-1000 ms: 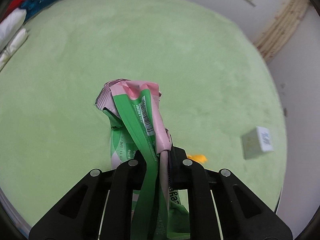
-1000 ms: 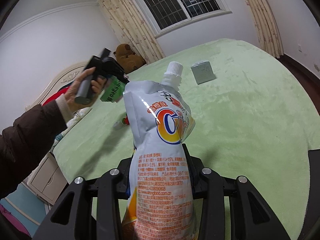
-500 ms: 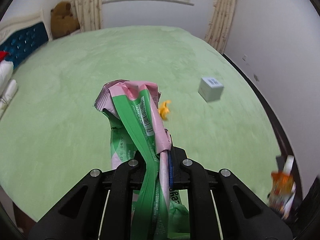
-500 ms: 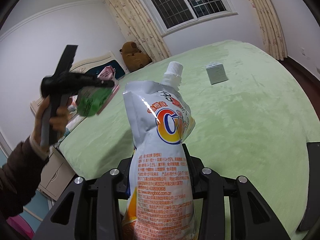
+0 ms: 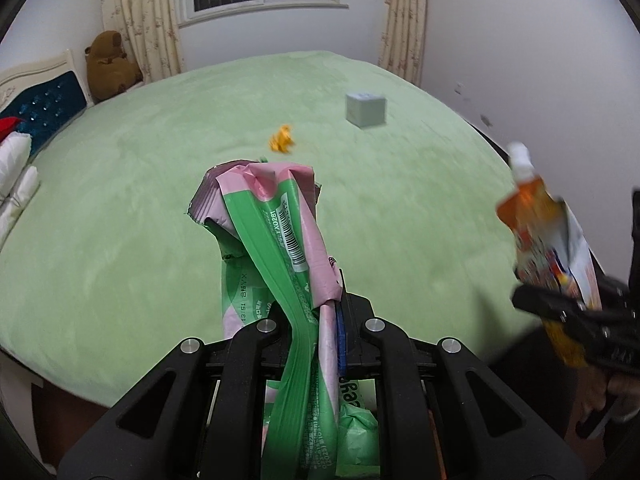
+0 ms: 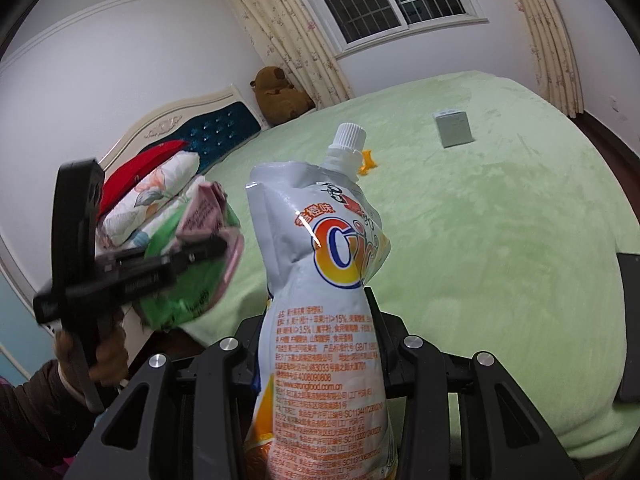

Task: Collect trash
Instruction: 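Carry pouch and snack bag to the orange bucket and open both tools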

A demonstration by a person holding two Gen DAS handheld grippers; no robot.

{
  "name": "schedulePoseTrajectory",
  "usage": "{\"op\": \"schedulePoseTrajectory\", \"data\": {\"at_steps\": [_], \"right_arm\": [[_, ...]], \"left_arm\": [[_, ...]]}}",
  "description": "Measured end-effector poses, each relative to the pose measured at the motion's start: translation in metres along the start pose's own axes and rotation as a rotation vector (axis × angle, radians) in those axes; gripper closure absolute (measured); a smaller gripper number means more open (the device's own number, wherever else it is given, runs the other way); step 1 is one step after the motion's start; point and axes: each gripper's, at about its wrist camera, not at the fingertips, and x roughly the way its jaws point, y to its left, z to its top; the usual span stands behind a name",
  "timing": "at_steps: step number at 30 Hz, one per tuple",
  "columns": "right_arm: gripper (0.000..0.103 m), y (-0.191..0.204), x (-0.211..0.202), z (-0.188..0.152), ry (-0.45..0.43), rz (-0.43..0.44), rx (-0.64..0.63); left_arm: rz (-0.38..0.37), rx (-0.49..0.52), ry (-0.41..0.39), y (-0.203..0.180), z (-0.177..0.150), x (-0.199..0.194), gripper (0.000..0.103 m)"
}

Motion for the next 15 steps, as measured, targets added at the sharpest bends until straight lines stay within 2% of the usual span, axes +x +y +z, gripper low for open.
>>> {"op": "schedulePoseTrajectory", "data": {"at_steps": [8,15], "right_arm": [[0.064,0.014,-0.005,-0.028,0.055,-0.002,-0.027],[0.064,0.027,-0.012,-0.065,0.133,0.034,-0.087]], "left_arm": [[-0.070,-0.020,0.053,-0.018,-0.050,-0.005,0.093],[-0.127,0.002,0.108,-0.029,-0.101,-0.008,0.092]]}}
